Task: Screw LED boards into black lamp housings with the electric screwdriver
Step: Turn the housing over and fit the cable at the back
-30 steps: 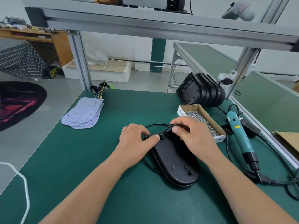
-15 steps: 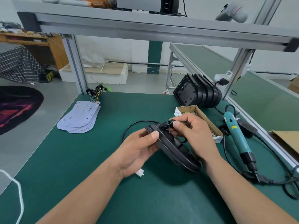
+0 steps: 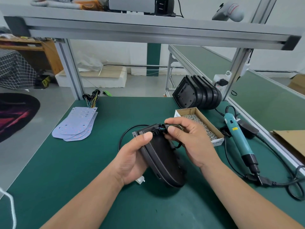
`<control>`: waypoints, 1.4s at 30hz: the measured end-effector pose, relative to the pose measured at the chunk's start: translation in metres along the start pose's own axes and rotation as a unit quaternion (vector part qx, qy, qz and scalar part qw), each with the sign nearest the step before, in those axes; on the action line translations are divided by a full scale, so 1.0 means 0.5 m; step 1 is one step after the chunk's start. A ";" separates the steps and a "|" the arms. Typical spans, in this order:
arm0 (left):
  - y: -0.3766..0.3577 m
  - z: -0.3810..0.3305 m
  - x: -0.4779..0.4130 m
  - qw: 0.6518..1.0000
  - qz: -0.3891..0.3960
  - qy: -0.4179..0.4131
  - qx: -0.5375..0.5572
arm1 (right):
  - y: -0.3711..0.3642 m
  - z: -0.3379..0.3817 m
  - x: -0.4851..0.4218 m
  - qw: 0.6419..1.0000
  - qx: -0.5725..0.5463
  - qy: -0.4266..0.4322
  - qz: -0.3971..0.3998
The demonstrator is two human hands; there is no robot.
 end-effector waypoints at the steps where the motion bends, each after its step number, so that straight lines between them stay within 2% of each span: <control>1: 0.001 -0.002 0.000 1.000 0.003 -0.001 -0.004 | -0.001 0.002 0.001 1.000 0.008 0.002 -0.003; 6: 0.011 -0.001 0.002 1.000 0.024 0.017 -0.009 | 0.003 0.010 0.004 0.995 0.096 0.019 -0.018; 11: 0.002 0.008 0.000 0.999 0.007 0.010 -0.049 | 0.013 0.023 0.001 0.979 0.202 0.036 0.014; 15: 0.003 0.013 0.000 0.999 -0.047 0.001 -0.014 | 0.015 0.024 0.000 0.979 0.200 0.030 0.019; 27: -0.009 0.014 -0.001 0.995 -0.070 -0.018 -0.062 | 0.009 0.021 0.004 0.983 0.179 0.029 0.025; 33: -0.009 0.013 0.000 0.994 -0.075 -0.024 -0.071 | 0.008 0.034 0.010 0.968 0.240 0.069 0.023; 42: 0.000 0.018 -0.006 0.992 -0.085 -0.032 -0.090 | 0.002 0.043 0.003 0.961 0.266 0.068 0.043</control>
Point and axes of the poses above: each hand's wrist, its own x-axis away from the middle knuckle, its own y-axis out of the back of the hand, z = x × y, the point moved 1 cm from there along -x, towards the middle knuckle, and after that the axes turned 9 degrees about x, right-handed, at the moved point
